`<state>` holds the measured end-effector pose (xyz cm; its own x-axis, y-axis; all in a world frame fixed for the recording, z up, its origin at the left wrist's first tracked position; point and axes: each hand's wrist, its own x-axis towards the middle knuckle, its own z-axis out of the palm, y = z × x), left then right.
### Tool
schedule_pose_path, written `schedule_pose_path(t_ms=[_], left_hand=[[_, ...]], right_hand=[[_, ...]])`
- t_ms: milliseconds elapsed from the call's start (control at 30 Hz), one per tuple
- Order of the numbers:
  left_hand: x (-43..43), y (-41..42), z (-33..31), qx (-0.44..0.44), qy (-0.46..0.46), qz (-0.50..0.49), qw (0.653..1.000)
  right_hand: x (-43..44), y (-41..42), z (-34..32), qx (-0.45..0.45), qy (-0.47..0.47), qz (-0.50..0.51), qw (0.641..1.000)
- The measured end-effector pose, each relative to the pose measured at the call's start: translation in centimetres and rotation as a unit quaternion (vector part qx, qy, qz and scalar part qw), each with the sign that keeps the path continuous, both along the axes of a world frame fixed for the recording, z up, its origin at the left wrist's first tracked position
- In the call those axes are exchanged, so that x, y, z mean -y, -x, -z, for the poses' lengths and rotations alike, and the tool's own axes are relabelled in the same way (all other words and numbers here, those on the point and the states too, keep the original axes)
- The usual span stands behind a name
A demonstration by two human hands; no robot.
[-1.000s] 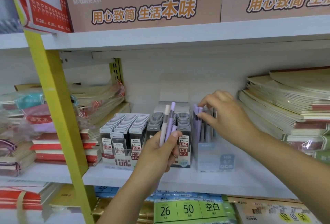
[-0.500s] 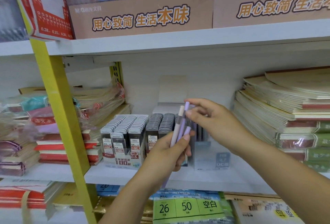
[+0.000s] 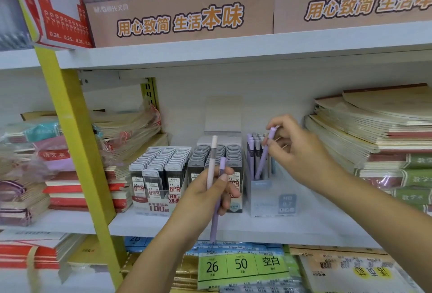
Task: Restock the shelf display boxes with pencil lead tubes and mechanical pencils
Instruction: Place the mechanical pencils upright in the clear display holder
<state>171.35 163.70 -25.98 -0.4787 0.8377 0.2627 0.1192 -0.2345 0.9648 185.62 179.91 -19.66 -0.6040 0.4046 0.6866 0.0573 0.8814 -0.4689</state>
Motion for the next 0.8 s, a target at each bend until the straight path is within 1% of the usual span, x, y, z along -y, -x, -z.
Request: schedule_pose_path(t_ms=[133, 233, 400, 533, 633, 733, 800], left_hand=[[0.1, 0.2, 0.2, -0.010, -0.002, 0.002, 1.000], [0.1, 0.4, 0.4, -0.015, -0.008, -0.003, 1.000], [-0.3, 0.8, 0.6, -0.024, -0.017, -0.013, 0.999], [-0.5, 1.0, 0.7, -0.022, -0.021, -0.012, 0.999], [-0.6, 1.2, 0.8, -0.023, -0.016, -0.014, 1.000], [-0.5, 1.1, 0.9, -0.028, -0.009, -0.017, 0.999], [-0.5, 1.0, 0.8, -0.018, -0.007, -0.012, 1.000]], right_hand=[[0.0, 0.7, 1.2, 0.047, -0.029, -0.013, 0.998], [-0.2, 0.9, 1.5, 0.066, -0.010, -0.022, 0.998], [-0.8, 1.2, 1.1, 0.069, -0.004, -0.029, 0.997], [-1.0, 2.1, 1.1, 0.049, -0.018, 0.001, 0.999], [-1.1, 2.8, 1.3, 0.028, -0.054, 0.043, 0.997], [-1.0, 3.3, 1.7, 0.067, -0.108, 0.062, 0.990], [-0.9, 3.4, 1.7, 0.095, -0.121, 0.071, 0.986]])
